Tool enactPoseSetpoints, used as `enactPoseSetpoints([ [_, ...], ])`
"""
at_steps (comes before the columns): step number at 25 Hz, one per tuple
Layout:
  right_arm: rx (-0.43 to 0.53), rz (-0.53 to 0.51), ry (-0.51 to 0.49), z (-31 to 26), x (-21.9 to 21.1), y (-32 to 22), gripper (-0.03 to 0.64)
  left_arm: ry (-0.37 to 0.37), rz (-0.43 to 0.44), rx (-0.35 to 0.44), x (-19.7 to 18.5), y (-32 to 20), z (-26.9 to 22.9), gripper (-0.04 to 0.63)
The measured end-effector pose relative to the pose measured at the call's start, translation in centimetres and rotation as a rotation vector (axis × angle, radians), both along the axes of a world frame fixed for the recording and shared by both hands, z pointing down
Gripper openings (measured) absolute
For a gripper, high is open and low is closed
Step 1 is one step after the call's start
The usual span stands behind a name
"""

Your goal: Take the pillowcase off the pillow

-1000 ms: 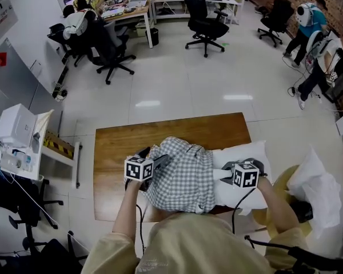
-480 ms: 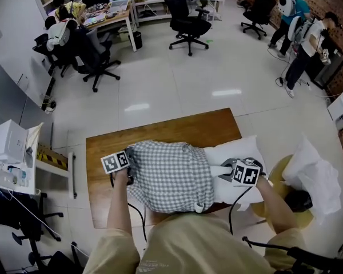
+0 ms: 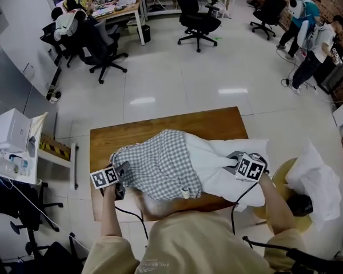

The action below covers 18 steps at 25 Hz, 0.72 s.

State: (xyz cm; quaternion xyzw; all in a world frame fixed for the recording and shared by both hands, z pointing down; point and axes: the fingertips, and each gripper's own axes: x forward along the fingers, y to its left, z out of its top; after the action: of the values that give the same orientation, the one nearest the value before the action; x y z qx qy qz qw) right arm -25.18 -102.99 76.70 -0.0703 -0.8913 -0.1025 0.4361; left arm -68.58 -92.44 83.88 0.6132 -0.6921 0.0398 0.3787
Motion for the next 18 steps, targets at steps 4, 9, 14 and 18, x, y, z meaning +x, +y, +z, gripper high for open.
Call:
enactPoseSetpoints([
  [4, -0.011, 0.019, -0.003, 0.4, 0.5, -1.7, 0.02, -0.086, 0.38, 0.05, 16.7, 1.9, -2.1, 0.449],
  [9, -0.017, -0.007, 0.004, 0.4, -0.4, -1.8, 0.021, -0.373, 0.521, -0.069, 24.4, 1.7, 3.3, 0.277],
  [14, -0.034, -0.019, -0.011, 0.8, -0.2, -1.5, 0.021, -0.283, 0.35, -0.096, 20.0, 2.5, 3.6, 0.114],
  [18, -0.05, -0.004, -0.052, 0.7, 1.3, -1.3, 0.02, -0.334, 0.203, -0.147, 12.4, 5.0, 3.8, 0.009],
])
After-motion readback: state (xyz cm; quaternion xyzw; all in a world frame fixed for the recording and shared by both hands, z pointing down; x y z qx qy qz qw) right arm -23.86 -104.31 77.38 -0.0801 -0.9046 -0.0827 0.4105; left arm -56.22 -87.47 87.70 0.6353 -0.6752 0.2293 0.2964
